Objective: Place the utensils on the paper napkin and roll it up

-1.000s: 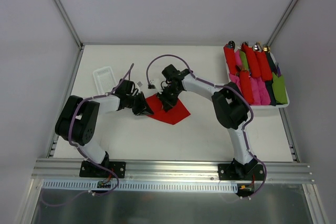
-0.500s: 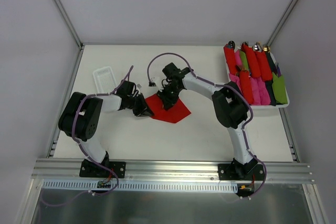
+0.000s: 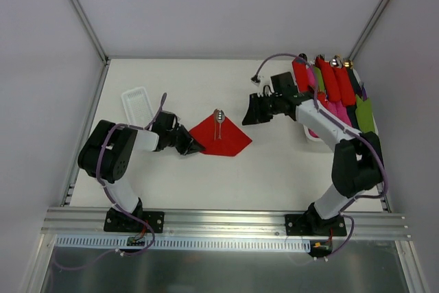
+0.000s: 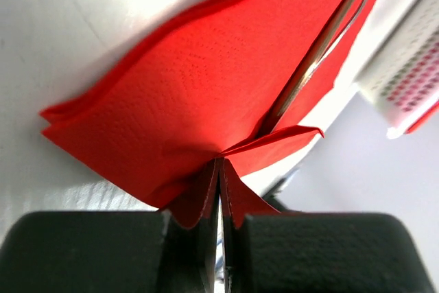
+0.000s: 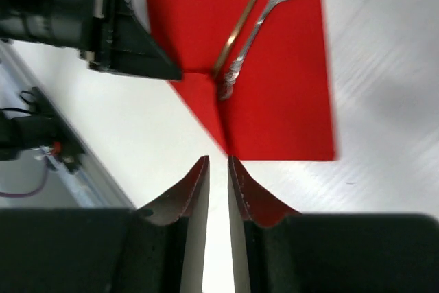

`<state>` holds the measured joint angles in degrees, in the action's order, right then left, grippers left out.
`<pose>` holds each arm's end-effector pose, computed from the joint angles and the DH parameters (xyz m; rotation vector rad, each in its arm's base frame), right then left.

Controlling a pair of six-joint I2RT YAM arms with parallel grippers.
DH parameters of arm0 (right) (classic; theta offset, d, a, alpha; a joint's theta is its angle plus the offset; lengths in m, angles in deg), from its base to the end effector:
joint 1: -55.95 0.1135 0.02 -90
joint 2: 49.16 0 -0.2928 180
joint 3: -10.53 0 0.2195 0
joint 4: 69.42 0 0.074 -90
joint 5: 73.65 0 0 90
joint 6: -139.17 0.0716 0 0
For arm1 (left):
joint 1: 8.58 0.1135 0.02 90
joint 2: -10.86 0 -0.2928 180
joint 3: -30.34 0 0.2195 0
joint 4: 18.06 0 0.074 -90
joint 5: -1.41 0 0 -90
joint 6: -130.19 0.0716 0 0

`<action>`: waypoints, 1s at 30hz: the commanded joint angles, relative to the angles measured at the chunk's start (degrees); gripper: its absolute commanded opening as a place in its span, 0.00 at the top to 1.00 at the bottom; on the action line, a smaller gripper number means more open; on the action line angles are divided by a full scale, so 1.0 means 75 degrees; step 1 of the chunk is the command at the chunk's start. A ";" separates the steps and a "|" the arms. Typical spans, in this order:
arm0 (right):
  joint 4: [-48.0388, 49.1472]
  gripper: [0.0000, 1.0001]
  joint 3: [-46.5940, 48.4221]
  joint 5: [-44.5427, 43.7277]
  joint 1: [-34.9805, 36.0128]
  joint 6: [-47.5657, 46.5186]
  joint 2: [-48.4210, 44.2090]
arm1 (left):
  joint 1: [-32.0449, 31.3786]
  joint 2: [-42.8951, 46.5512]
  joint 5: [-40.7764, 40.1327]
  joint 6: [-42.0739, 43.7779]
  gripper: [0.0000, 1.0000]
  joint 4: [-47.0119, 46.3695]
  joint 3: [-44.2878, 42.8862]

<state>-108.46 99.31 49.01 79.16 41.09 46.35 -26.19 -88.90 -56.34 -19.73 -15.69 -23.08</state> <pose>0.3154 0.1773 0.2830 -0.8964 2.1710 0.8022 0.2839 -0.1302 0.1422 -0.6885 2.5807 -1.2250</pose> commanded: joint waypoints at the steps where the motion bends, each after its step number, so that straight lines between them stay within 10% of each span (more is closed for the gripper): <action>1: 0.2160 0.80 -0.1469 0.0789 0.0305 0.2281 -0.0581 | -0.0289 -0.0596 -0.1358 -0.1182 1.00 -0.0378 0.0730; 30: 0.3360 0.89 -0.1204 0.1879 0.0399 0.3971 0.3004 | -0.0946 -0.0807 -0.2097 -0.2499 1.00 -0.0884 0.1047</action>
<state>-84.13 89.59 63.79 84.38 70.18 67.81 -33.01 -91.88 -62.81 -40.43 -33.55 -18.29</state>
